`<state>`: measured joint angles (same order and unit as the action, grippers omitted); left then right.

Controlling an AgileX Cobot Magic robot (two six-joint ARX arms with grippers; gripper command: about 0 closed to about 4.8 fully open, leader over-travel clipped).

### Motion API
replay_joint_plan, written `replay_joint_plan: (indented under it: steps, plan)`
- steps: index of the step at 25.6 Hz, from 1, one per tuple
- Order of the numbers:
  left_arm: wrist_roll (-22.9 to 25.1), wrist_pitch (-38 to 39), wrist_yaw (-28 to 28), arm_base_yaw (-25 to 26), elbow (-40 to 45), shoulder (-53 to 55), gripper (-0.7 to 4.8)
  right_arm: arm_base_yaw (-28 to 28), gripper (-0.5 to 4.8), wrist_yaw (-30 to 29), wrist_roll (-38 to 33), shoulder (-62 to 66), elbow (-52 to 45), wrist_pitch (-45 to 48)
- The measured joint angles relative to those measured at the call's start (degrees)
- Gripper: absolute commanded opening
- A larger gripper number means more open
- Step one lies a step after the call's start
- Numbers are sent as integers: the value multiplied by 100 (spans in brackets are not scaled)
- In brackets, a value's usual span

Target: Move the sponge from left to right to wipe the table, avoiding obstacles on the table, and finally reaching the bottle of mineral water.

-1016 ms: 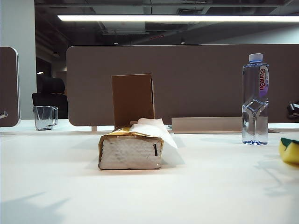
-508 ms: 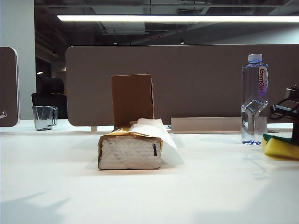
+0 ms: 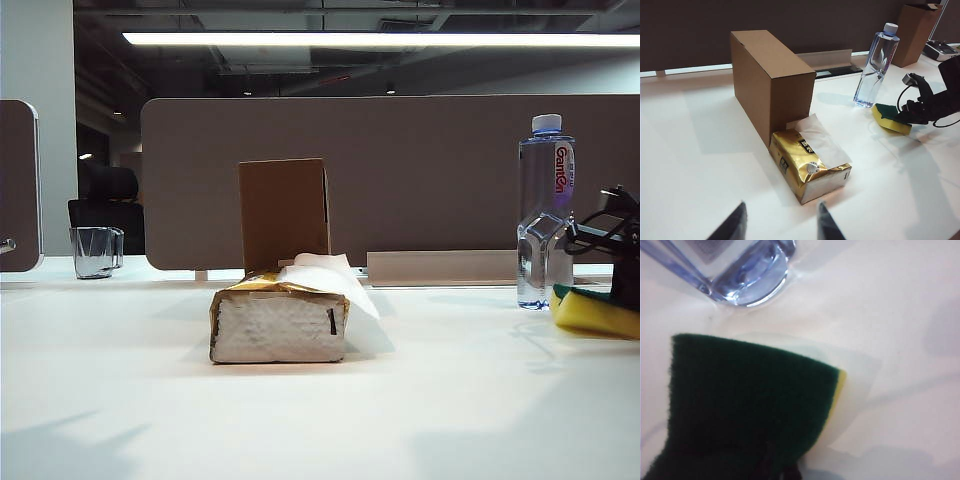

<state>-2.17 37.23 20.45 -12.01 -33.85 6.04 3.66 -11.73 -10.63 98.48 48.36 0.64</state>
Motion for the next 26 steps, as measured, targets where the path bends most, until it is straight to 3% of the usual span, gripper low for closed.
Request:
replay_joint_plan:
  steps: [3, 4, 5, 16, 26]
  plan:
    - [0, 0, 0, 0, 0, 0, 179, -2, 40, 0, 0, 0, 4, -9]
    - [0, 0, 0, 0, 0, 0, 179, -2, 97, 0, 2, 0, 4, -9]
    - [0, 0, 0, 0, 0, 0, 179, -2, 120, -2, 4, 0, 13, -7]
    - [0, 0, 0, 0, 0, 0, 179, 4, 150, -61, 2, -17, 59, -57]
    - [-2, 0, 4, 0, 0, 0, 179, 2, 150, -7, -2, -605, -33, -872]
